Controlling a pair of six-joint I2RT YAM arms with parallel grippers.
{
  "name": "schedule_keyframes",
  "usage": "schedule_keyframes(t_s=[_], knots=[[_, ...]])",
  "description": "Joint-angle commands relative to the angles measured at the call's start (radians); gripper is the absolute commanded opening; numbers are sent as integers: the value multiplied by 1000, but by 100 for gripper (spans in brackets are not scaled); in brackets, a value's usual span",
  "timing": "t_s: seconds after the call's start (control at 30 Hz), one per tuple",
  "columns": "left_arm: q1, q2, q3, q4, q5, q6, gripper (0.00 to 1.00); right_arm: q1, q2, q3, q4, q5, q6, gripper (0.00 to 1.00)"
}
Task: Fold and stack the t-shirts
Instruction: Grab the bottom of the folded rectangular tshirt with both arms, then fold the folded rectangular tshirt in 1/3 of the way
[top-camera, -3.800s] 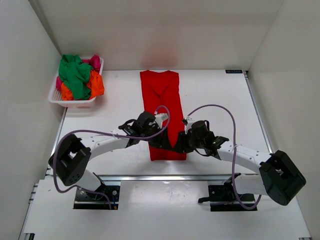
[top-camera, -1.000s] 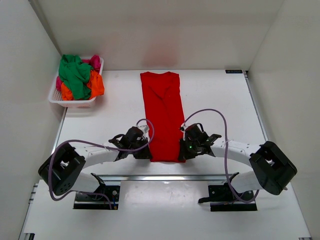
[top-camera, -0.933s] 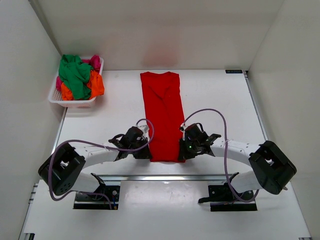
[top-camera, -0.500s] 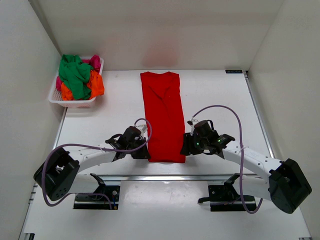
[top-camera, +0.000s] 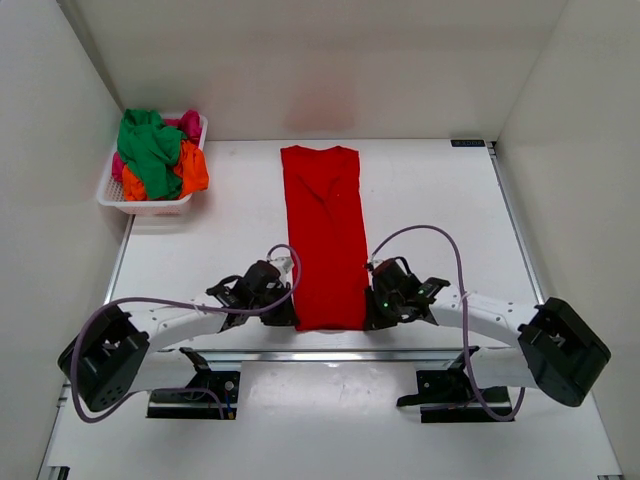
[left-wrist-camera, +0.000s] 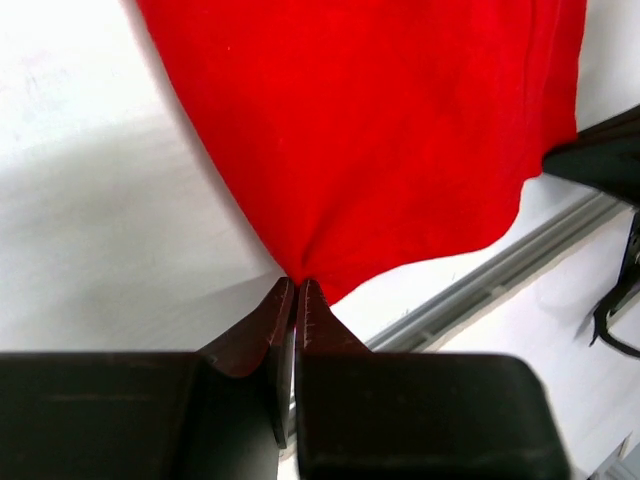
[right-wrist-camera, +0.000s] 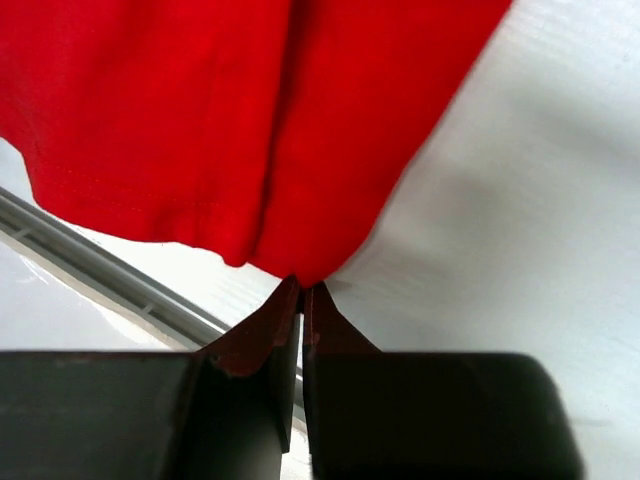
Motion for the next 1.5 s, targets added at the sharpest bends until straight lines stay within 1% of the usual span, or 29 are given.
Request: schedule_keyframes(t_s=[0.0, 0.13, 0.2, 0.27, 0.33, 0.37, 0.47, 0.5, 0.57, 0.6, 0.63, 0.7, 0.73, 0.8, 0.9, 1.07, 1.13, 1.23, 1.37, 1.4, 1.47], knots=[[-23, -67, -47, -10, 4, -29, 0, 27, -45, -27, -11, 24, 19, 0], [-44, -127, -105, -41, 12, -49, 0, 55, -115, -58, -46, 1, 51, 0], [-49, -180, -127, -64, 17, -51, 0, 90, -152, -58, -76, -4, 57, 0], [-49, -226, -117, -114, 15, -57, 0, 109, -181, -46, -107, -15, 59, 0], [-40, -283, -93, -156, 13, -54, 0, 96, -217, -28, -138, -48, 54, 0], [-16, -291, -78, -185, 20, -54, 0, 83, -224, -17, -144, -57, 45, 0], [14, -309, -15, -231, 27, -36, 1, 30, -209, 98, -213, -93, -27, 0], [37, -306, 10, -243, 39, -33, 1, -12, -189, 121, -234, -125, -67, 1], [75, -274, 57, -242, 67, -10, 0, -78, -148, 215, -273, -168, -134, 1], [107, -251, 100, -259, 76, 0, 0, -85, -116, 244, -285, -168, -162, 0], [113, -221, 137, -254, 87, 12, 0, -117, -79, 299, -316, -170, -202, 0], [170, -179, 217, -272, 95, 43, 0, -175, -18, 429, -373, -171, -275, 0], [204, -145, 270, -276, 108, 52, 1, -189, 19, 462, -388, -173, -302, 0], [242, -96, 344, -286, 125, 79, 1, -235, 72, 566, -403, -176, -360, 0], [297, 31, 491, -302, 133, 136, 1, -307, 180, 673, -411, -168, -414, 0], [376, 175, 597, -276, 147, 170, 1, -373, 320, 804, -399, -179, -466, 0], [385, 221, 634, -270, 145, 181, 1, -391, 372, 861, -380, -177, -480, 0], [405, 293, 662, -253, 159, 191, 1, -410, 496, 940, -374, -183, -504, 0], [431, 390, 702, -214, 167, 199, 1, -418, 592, 1063, -380, -192, -521, 0], [439, 419, 717, -213, 170, 202, 1, -424, 637, 1080, -386, -189, -515, 0], [452, 464, 766, -211, 167, 213, 1, -430, 682, 1164, -393, -209, -517, 0]])
